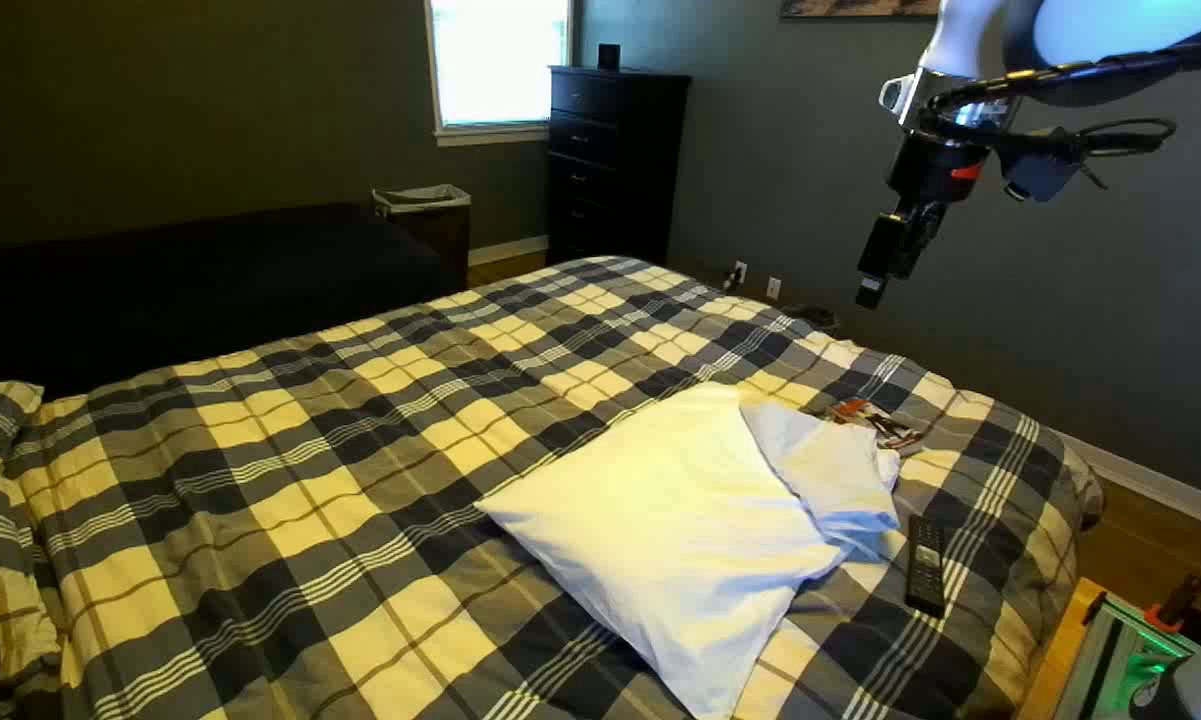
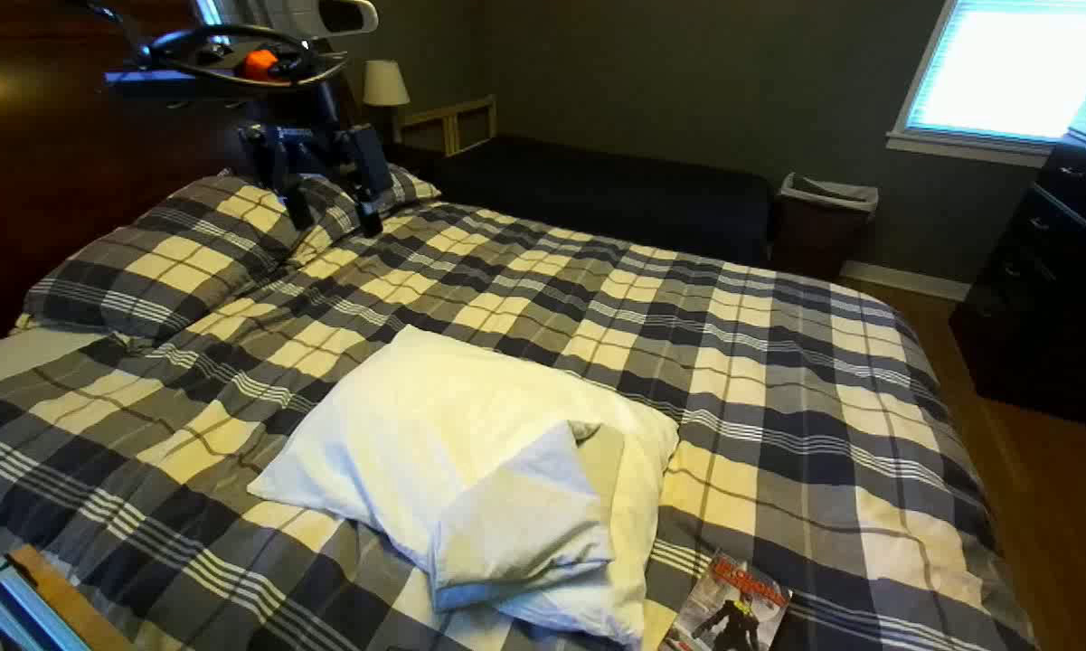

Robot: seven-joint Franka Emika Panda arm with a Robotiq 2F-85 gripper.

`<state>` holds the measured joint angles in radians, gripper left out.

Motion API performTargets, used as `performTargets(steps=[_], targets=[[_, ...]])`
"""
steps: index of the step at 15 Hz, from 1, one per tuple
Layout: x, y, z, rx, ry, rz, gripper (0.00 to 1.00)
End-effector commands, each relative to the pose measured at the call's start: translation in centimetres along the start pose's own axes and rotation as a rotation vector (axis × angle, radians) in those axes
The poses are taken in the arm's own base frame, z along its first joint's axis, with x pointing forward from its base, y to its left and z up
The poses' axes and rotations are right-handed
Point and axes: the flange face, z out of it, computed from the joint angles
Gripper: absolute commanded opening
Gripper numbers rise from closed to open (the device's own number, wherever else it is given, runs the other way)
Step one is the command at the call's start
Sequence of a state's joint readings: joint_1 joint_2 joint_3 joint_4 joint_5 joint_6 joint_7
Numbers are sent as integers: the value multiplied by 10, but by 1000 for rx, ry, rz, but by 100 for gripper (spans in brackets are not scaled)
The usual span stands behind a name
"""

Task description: Straighten the pillowcase

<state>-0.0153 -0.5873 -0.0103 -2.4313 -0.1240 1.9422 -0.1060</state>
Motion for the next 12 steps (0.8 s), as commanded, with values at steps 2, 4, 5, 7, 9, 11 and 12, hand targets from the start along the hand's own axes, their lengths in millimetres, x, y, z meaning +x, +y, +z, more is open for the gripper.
performTargets(steps=[2, 4, 5, 7, 9, 11, 12], targets=[[0, 0, -1, 0, -1, 0, 100], [3, 5, 10, 7, -18, 10, 100], [6, 14, 23, 0, -19, 27, 100], [3, 34, 46, 2, -28, 48, 100], [-1, 57, 71, 3, -22, 84, 100], [-5, 83, 99, 15, -13, 110, 100], [-7, 96, 111, 17, -14, 117, 100]])
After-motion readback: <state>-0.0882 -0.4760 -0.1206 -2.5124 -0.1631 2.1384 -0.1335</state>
